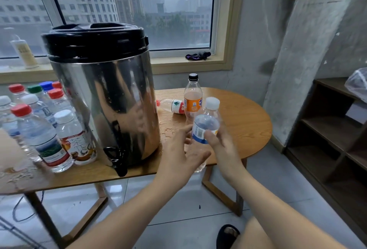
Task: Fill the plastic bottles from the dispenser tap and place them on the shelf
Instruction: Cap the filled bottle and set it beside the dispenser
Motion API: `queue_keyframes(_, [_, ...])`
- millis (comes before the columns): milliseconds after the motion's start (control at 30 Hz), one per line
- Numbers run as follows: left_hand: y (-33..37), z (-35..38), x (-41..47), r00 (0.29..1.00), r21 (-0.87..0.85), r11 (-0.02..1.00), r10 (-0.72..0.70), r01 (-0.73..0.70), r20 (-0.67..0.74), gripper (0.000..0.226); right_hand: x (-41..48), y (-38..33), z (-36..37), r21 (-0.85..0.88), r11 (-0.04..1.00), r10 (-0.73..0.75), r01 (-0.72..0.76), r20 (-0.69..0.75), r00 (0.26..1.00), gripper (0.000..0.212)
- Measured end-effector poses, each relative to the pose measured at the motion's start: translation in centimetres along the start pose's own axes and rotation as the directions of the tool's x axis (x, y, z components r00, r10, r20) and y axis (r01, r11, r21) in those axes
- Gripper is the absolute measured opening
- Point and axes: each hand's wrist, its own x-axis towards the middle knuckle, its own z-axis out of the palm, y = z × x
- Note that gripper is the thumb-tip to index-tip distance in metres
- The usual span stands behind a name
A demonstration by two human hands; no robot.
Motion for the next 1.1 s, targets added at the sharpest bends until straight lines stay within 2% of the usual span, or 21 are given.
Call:
queue_keyframes(200, [-0.6,-3.1,-4.4,0.998,0.024,1.000,-0.005,0.003,0.065,0.057,-4.2,-0.3,2.8,-0.066,0.998,0.017,-0.016,0.014,1.000,0.044])
queue_keyframes(333, [-1.5,-6.4,-7.1,0.994,0.079,0.996,0.024,-0.033,0.107,0.069,-6.5,0.3,4.9,-0.071,0.994,0.086,-0.080,0.082,0.993,0.039])
queue_keyframes(467, [-2.2,-10.3,-8.8,0.997,0.083,0.997,-0.012,0.006,0.073,0.073,-8.3,0.8,7.0,-0.131,0.982,0.155,-0.135,0.158,0.975,0.043])
queue_keyframes(667, [-3.5,-15.5,-9.9,0.996,0.085,0.995,0.043,-0.050,0.083,0.063,-10.2,2.4,9.8,-0.284,0.955,0.184,-0.088,0.331,0.925,0.053])
queue_keyframes(833, [-6.4,-18.8,-9.2,0.976,0.131,0.988,0.050,-0.079,0.214,0.032,-10.5,3.5,11.0,-0.388,0.919,0.238,-0.065,0.418,0.877,0.052])
queue_keyframes(1000, [-8.0,-21.1,-8.7,0.930,0.183,0.979,0.021,-0.095,0.367,0.032,-10.3,4.4,11.9,-0.414,0.908,0.277,-0.065,0.478,0.833,0.049])
queue_keyframes(1100, [-9.6,-21.1,-8.9,0.924,0.230,0.967,0.016,-0.111,0.382,0.028,-10.3,4.7,12.3,-0.426,0.903,0.289,-0.060,0.497,0.818,0.050])
